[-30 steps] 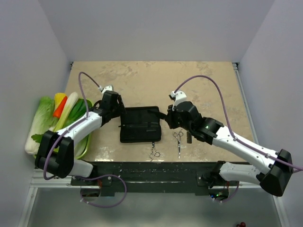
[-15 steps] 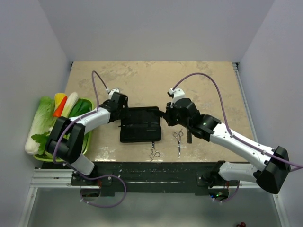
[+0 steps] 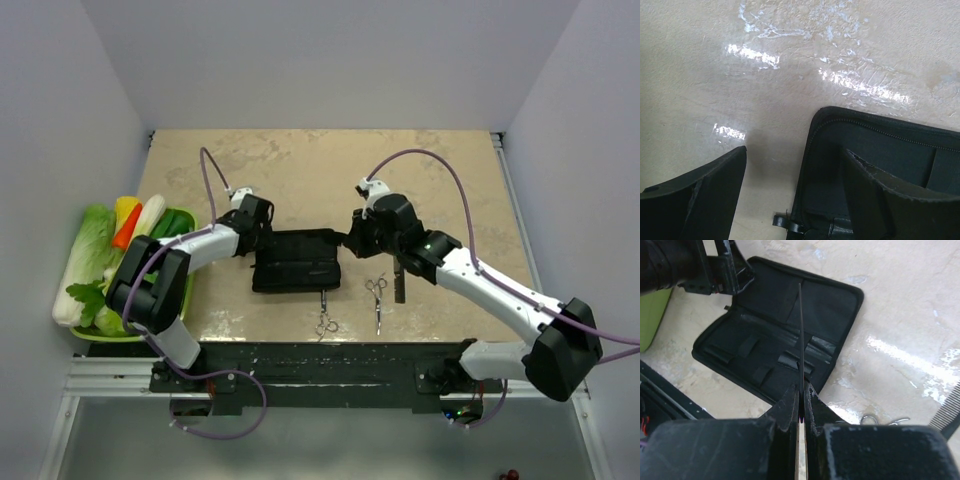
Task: Sort the hair-cutting tools
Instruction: Place the comb in the hairdressing tool bag.
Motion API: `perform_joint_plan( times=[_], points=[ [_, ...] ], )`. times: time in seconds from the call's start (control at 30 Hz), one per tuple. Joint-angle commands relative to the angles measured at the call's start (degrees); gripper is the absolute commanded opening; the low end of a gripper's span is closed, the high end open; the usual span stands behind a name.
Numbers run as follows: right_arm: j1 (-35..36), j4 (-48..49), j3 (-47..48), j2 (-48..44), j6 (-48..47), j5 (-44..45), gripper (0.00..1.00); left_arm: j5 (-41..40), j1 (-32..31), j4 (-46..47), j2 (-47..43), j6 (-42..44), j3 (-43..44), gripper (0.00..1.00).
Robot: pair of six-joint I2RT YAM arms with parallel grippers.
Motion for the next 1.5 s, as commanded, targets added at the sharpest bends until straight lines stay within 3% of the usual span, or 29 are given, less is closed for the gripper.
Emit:
perform_joint_plan(
  times=[0.0, 0.3, 0.7, 1.17, 1.47],
  points=[
    [-1.9, 4.0, 1.7, 1.9, -1.0, -7.7, 0.00, -2.7, -0.2, 0.7, 1.7, -1.2, 0.5, 0.80],
    [-9.3, 6.6, 0.1, 4.8, 0.6, -14.6, 0.00, -2.2, -0.3, 3.2, -3.4, -1.9, -4.5, 0.80],
    [-11.2, 4.5, 2.3, 12.3, 1.1, -20.7, 0.00, -1.4, -0.8, 4.9, -10.4, -3.7, -8.9, 0.80],
    [-17.3, 4.0, -0.3, 18.7, 0.7, -26.3, 0.00, -1.3, -1.4, 7.6, -9.9, -3.3, -10.5, 0.80],
    [-17.6, 3.3, 4.5, 27.6, 0.5, -30.6, 0.00, -2.7, -1.8, 7.5, -10.8, -3.0, -11.3, 0.80]
  ],
)
